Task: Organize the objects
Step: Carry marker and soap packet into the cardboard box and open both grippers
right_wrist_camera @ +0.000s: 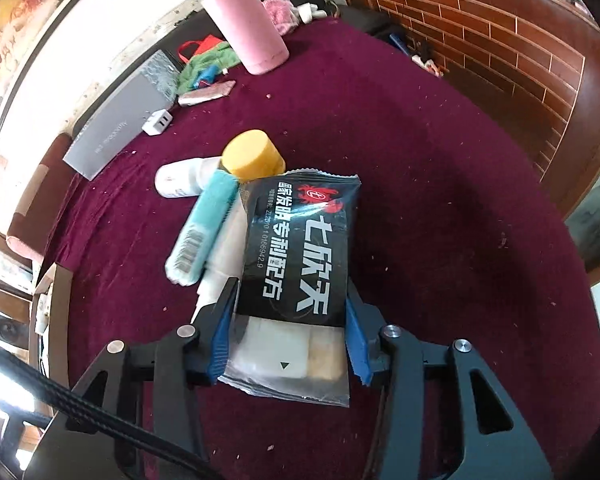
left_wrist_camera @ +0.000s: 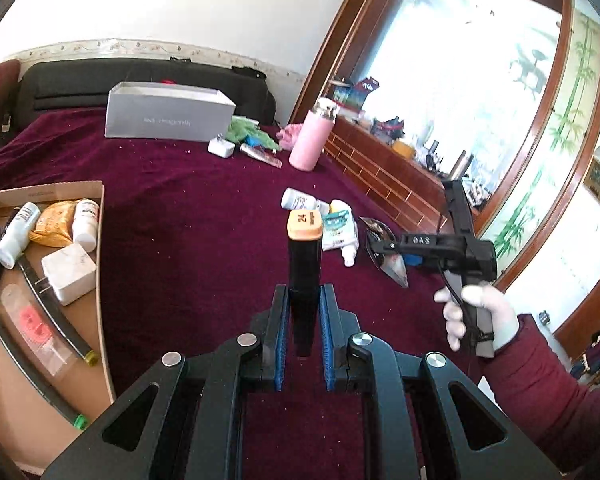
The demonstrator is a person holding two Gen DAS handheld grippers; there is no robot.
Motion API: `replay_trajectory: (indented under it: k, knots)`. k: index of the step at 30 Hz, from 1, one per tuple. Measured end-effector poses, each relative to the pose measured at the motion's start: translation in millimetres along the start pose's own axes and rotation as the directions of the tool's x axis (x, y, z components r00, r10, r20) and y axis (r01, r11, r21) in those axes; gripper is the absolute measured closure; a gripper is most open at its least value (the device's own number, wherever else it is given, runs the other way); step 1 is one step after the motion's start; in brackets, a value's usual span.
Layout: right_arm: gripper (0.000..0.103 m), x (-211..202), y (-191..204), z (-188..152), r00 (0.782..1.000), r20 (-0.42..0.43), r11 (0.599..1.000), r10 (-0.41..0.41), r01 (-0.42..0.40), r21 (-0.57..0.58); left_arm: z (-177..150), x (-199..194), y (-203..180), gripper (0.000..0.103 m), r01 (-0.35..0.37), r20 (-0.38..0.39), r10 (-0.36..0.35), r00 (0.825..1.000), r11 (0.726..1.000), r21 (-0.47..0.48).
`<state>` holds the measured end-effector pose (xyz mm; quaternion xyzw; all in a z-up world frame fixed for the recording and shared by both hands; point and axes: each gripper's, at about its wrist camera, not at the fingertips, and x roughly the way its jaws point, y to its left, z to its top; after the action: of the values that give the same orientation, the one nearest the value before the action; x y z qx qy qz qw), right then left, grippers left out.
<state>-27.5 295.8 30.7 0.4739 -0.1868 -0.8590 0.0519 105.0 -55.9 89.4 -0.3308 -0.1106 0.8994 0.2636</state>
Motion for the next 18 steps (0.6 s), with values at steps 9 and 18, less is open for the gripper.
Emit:
replay_trajectory:
  k: [9,18]
  knots:
    - [0.057,-41,29,-19,0.993,0.018,0.992,0.113,-0.112,-0.052,-3,-28,16,0.091,0.013,0.072,-0.010,0.997,0.999,-0.032]
    - [0.057,-54,127,-42,0.954,-0.044,0.929,0.296,-0.298,-0.221,-9,-101,52,0.091,-0.081,0.184,0.094,0.978,0.994,-0.076]
